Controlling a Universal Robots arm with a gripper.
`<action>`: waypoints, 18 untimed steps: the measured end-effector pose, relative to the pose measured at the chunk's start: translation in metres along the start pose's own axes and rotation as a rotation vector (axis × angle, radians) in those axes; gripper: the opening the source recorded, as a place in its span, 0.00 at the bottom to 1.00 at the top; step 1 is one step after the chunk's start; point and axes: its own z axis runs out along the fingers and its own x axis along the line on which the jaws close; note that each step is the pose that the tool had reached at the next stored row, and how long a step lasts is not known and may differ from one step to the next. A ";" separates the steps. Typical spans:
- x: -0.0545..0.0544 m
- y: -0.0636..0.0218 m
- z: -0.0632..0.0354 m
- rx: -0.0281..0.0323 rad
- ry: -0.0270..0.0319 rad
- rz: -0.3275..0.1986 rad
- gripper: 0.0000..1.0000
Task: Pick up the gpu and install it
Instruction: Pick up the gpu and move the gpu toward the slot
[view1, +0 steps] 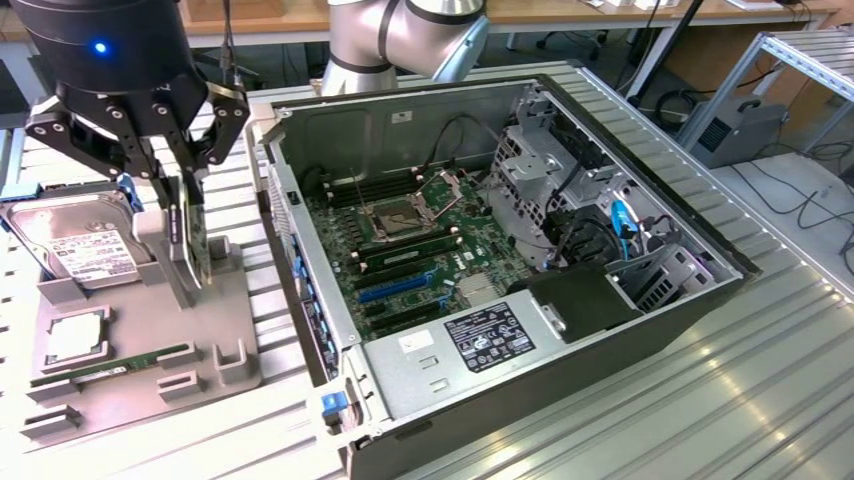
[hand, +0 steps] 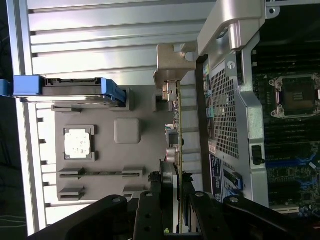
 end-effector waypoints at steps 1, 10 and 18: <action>0.000 0.0000 -0.0002 0.0001 0.0001 0.000 0.27; 0.000 0.0001 -0.0025 0.0001 0.0001 0.000 0.27; 0.000 0.0003 -0.0048 0.0000 0.0000 0.000 0.27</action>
